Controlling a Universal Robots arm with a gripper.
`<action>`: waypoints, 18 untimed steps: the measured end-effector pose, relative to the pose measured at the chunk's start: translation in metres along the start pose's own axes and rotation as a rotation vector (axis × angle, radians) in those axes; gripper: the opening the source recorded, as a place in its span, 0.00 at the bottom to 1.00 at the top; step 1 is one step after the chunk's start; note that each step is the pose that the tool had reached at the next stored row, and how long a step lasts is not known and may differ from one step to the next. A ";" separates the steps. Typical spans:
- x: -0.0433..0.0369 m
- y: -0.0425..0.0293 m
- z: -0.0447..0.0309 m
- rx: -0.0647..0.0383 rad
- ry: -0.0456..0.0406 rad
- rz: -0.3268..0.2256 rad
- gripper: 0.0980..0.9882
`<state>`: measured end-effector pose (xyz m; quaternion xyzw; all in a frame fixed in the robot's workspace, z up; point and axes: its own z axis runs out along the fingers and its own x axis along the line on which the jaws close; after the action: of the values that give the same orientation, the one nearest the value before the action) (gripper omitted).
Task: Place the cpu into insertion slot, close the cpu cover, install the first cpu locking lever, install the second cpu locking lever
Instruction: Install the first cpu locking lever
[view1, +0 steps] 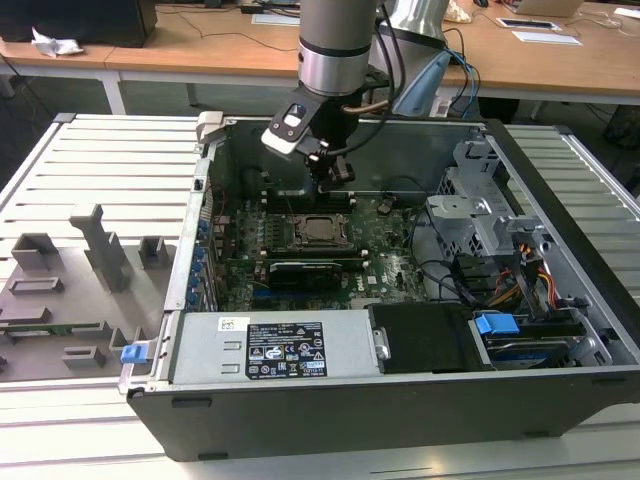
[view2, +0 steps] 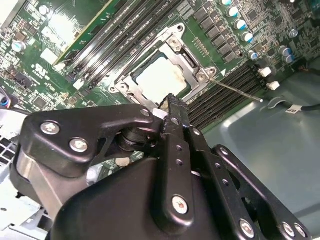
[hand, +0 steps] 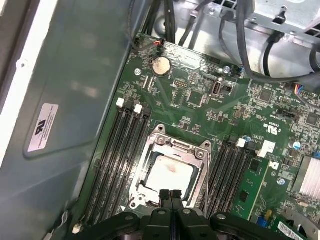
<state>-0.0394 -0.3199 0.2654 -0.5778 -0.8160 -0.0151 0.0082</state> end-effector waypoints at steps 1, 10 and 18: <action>0.0000 0.0000 0.0000 0.000 0.0002 -0.009 0.01; 0.0000 0.0000 0.0000 0.002 0.0010 -0.062 0.01; 0.0000 0.0000 0.0000 0.003 0.0015 -0.097 0.01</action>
<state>-0.0394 -0.3199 0.2654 -0.5375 -0.8431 -0.0147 0.0089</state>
